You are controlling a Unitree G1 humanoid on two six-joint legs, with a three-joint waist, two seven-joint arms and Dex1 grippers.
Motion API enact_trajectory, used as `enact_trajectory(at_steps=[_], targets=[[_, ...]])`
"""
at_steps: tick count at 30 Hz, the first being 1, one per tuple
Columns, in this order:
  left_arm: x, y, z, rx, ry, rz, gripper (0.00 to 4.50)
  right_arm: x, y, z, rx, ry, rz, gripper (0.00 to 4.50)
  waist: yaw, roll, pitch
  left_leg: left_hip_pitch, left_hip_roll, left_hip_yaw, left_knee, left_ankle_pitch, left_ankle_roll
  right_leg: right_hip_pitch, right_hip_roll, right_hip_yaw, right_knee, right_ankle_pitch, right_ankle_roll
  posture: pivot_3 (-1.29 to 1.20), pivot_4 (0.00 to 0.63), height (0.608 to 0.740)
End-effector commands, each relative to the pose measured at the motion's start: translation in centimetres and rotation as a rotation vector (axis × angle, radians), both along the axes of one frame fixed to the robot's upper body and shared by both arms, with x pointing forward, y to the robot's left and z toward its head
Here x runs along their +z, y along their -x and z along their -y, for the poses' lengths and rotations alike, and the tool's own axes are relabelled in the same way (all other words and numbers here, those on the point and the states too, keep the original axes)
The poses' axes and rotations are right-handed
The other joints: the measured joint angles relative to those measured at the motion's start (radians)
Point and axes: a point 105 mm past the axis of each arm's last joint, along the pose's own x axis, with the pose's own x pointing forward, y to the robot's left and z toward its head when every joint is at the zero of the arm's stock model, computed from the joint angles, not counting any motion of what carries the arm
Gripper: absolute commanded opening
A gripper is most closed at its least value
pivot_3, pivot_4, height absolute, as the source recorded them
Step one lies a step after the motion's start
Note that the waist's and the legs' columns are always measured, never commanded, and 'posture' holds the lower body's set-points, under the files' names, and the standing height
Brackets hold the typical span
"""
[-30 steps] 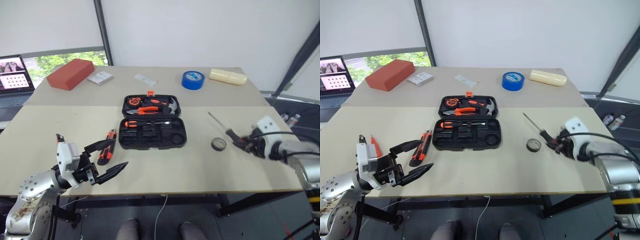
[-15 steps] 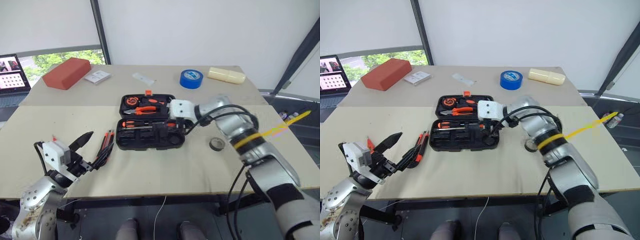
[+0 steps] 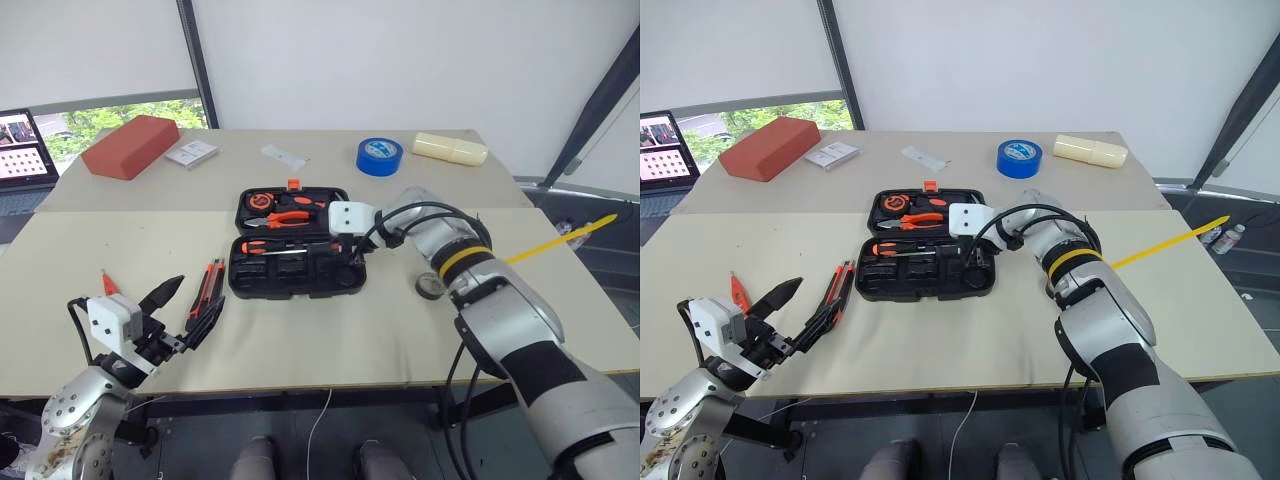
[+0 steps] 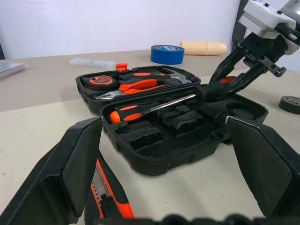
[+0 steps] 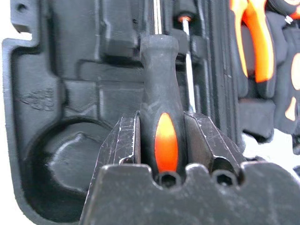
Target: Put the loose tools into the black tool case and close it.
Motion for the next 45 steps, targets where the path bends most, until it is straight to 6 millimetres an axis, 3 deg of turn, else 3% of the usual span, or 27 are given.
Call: enact_trajectory(at_steps=[1,15,17,21,26,29,31,36,42,45], targets=[[1.3,0.3,0.8,-0.021,-0.023,0.066,4.50,1.4,-0.3,-0.5,0.024,0.009,0.068,1.02,-0.001,0.000,0.000,0.000,0.000,0.000,0.000,0.000,0.000,0.000,0.000,0.000,0.000,0.000,0.000,0.00,0.150,0.740],[1.3,0.0,1.3,-0.019,-0.020,0.071,4.50,0.2,-0.7,-1.1,-0.007,0.032,0.075,1.02,-0.016,0.000,0.000,0.000,0.000,0.000,0.000,0.000,0.000,0.000,0.001,0.000,0.000,0.000,0.000,0.00,0.150,0.740],[1.3,-0.1,1.3,-0.016,-0.020,0.072,4.50,0.3,-0.5,-1.3,0.007,0.015,0.073,2.02,-0.016,0.000,0.000,0.000,0.000,0.000,0.000,0.000,0.000,0.000,0.001,0.000,0.000,0.000,0.000,0.00,0.150,0.740],[1.2,-0.1,1.1,-0.003,-0.017,0.074,4.50,2.7,-0.6,-1.6,0.067,-0.038,0.173,3.22,-0.017,0.000,0.000,0.000,0.001,0.000,-0.001,0.000,0.000,0.000,0.001,0.000,0.000,0.000,0.000,0.00,0.150,0.740],[1.3,0.1,0.8,0.009,-0.017,0.078,4.50,5.5,-0.1,-1.4,0.077,-0.213,0.119,3.22,-0.017,0.000,0.000,0.000,0.001,-0.001,-0.001,0.000,0.000,0.000,0.001,0.000,0.000,0.000,0.000,0.00,0.150,0.740],[1.3,0.0,0.4,0.026,-0.017,0.078,4.50,5.8,-0.1,-2.1,0.028,-0.400,0.016,2.50,-0.018,0.000,0.000,0.000,0.001,-0.001,-0.001,0.000,0.000,0.000,0.002,0.000,0.000,0.000,0.000,0.00,0.150,0.740],[1.3,0.0,0.3,0.029,-0.019,0.076,4.50,5.2,-0.5,-2.5,-0.031,-0.462,0.002,1.76,-0.022,0.000,0.000,0.001,0.002,-0.001,-0.001,0.000,0.000,0.001,0.003,0.000,0.000,0.000,-0.001,0.00,0.150,0.740],[1.2,-0.2,0.2,0.033,-0.028,0.064,4.50,1.3,-0.6,-3.7,-0.096,-0.457,-0.033,0.14,-0.021,0.000,0.000,0.001,0.003,-0.002,-0.001,0.000,0.000,0.001,0.004,0.000,0.001,0.000,-0.002,0.00,0.150,0.740],[0.9,-0.6,0.3,0.041,-0.041,0.040,4.50,-1.9,-0.5,-4.5,-0.159,-0.398,-0.044,0.02,-0.019,0.000,0.000,0.001,0.003,-0.002,-0.001,0.000,0.000,0.000,0.004,0.001,0.001,0.000,-0.002,0.00,0.150,0.740],[0.8,-0.8,0.4,0.044,-0.046,0.031,4.50,-2.3,-0.6,-4.6,-0.202,-0.411,-0.068,0.02,-0.020,0.000,0.000,0.001,0.003,-0.002,-0.001,0.000,0.000,0.000,0.004,0.001,0.001,0.000,-0.002,0.00,0.150,0.740]])
